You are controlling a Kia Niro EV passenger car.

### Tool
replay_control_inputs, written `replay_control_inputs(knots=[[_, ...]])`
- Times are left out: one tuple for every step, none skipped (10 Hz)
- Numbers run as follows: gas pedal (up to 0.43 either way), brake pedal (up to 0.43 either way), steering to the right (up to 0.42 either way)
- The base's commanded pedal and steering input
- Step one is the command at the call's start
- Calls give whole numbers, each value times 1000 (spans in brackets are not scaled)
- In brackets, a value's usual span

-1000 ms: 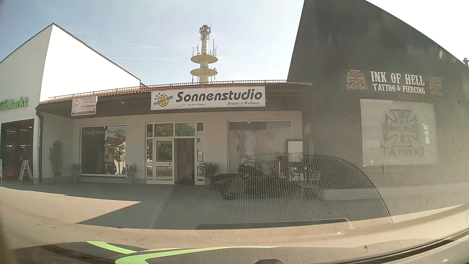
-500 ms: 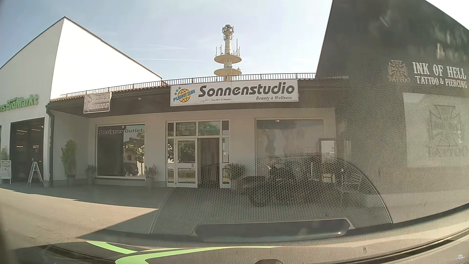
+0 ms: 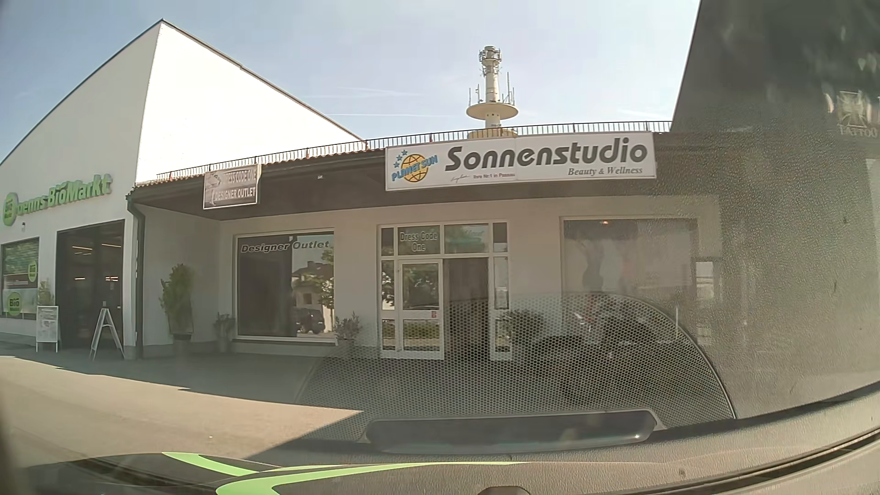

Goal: Follow the waypoints while adhering to traffic rules and regulations

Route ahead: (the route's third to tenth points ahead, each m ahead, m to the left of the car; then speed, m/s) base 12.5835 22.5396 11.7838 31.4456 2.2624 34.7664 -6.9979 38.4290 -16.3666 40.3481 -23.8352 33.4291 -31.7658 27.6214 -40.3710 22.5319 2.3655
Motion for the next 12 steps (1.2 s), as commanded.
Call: replay_control_inputs(knots=[[79,0,-585],[79,0,-615],[79,0,-647],[79,0,-668],[87,0,-688],[87,0,-707],[87,0,-720],[87,0,-724],[87,0,-724],[87,0,-720],[87,0,-714],[87,0,-704]])
